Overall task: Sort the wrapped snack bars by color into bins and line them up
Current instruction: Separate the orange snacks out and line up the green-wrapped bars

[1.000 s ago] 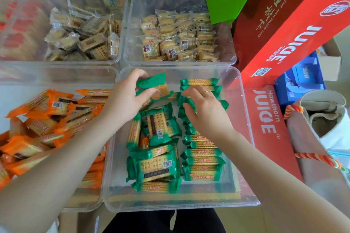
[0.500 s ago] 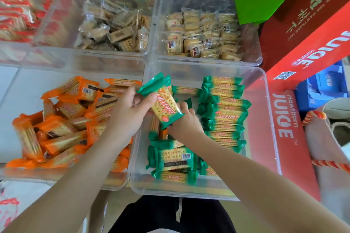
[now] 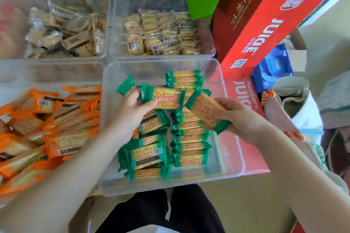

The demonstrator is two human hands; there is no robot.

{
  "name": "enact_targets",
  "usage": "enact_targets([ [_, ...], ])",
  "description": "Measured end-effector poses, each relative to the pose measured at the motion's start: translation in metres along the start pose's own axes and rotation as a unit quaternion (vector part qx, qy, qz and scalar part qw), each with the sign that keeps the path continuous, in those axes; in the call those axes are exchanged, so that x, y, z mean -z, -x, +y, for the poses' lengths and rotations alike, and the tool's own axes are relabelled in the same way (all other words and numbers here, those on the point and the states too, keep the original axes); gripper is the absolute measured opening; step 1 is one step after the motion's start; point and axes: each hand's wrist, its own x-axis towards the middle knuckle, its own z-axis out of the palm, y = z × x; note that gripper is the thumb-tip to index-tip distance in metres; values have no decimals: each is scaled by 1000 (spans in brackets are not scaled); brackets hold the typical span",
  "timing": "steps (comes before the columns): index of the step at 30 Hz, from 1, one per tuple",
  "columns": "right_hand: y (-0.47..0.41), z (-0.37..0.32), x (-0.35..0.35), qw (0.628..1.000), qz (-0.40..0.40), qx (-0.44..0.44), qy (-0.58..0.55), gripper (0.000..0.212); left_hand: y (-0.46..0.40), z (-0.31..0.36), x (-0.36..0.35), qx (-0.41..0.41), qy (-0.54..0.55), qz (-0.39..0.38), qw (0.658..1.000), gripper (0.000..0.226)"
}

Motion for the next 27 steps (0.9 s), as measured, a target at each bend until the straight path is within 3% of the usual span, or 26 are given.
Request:
enact_targets([
  [4, -2, 5, 11, 984, 35, 77, 158, 17, -16, -14, -37, 3, -116, -66, 991, 27],
  [6, -4, 6, 10, 947, 68, 124, 287, 15, -22, -20, -53, -35, -195, -55, 979, 32],
  [8, -5, 8, 4, 876, 90, 174, 440, 21, -24, -23, -66, -93, -292, -27, 951, 33],
  [11, -10, 14, -7, 795, 103, 238, 548, 32, -25, -28, -70, -165, -375, 9, 912, 31],
  [14, -25, 23, -13, 680, 150, 263, 667, 26, -25, -30, -63, -154, -371, 20, 916, 27],
  [16, -34, 26, -20, 631, 157, 244, 719, 28, -25, -34, -57, -146, -367, 13, 919, 23],
  [19, -46, 28, -28, 599, 195, 219, 745, 37, -27, -36, -50, -121, -359, -5, 926, 27],
  [21, -49, 27, -33, 583, 223, 227, 747, 33, -27, -35, -46, -99, -353, -34, 930, 48],
  [24, -53, 30, -35, 593, 168, 223, 756, 67, -23, -33, -47, -72, -390, -78, 915, 100],
  [27, -60, 33, -33, 624, 105, 181, 753, 82, -22, -33, -53, -70, -472, -91, 874, 124],
])
